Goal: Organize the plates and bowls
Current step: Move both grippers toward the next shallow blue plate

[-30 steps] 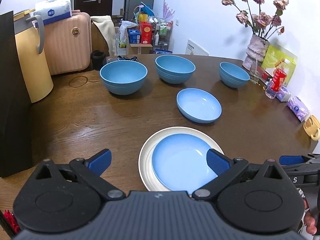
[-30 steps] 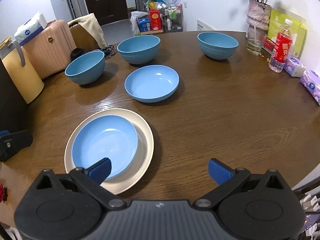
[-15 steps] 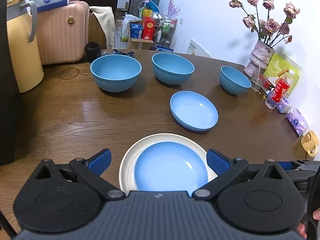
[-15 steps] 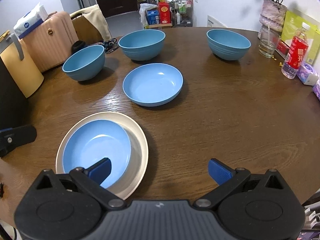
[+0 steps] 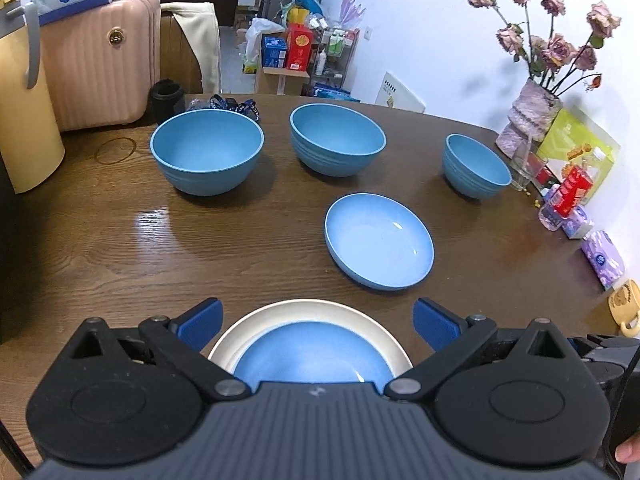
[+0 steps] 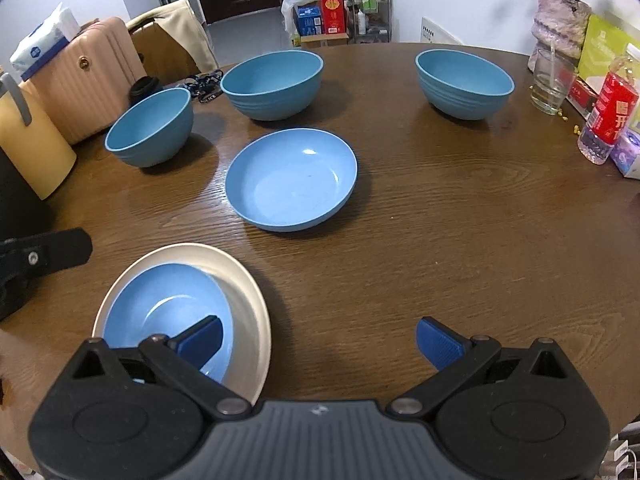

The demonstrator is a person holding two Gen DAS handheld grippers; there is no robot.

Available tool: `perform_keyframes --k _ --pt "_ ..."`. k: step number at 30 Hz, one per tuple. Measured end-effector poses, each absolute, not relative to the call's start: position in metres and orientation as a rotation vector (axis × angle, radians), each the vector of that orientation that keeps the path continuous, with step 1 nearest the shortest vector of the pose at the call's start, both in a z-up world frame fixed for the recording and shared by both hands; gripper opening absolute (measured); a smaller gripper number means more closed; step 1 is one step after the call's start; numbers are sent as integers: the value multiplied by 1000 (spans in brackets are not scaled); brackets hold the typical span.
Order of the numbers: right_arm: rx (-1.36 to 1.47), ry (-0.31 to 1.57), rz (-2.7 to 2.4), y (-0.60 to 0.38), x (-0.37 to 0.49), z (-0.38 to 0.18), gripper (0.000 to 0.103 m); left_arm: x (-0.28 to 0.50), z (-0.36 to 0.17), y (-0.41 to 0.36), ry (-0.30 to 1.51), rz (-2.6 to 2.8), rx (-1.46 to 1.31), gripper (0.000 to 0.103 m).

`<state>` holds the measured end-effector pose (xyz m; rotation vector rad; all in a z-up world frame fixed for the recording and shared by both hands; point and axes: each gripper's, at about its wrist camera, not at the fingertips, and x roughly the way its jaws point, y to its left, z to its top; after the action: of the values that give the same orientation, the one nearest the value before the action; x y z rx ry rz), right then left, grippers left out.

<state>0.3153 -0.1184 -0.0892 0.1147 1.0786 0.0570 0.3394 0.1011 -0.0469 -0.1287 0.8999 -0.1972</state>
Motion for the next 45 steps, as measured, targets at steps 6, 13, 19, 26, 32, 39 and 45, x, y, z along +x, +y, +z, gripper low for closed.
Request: perform_keyframes --k 6,13,19,26,32,39,45 --pt "112 1098 79 -127 336 -97 103 358 -62 91 946 -158 -156 103" --pt "105 1104 105 -142 364 -102 103 373 -76 83 961 -87 -183 103" --pt "90 1105 140 -150 390 -106 103 391 -86 80 986 -40 -226 103" --pt "67 1116 193 -152 424 -111 103 413 -94 74 1009 21 -246 103" --pt "36 1123 259 -148 446 -118 103 425 -96 69 1014 86 -253 103" --pt "16 1112 305 -153 456 -118 103 427 -98 63 1020 139 -279 103" --pt "21 1126 328 -156 461 -123 103 424 -105 58 1033 177 -288 103"
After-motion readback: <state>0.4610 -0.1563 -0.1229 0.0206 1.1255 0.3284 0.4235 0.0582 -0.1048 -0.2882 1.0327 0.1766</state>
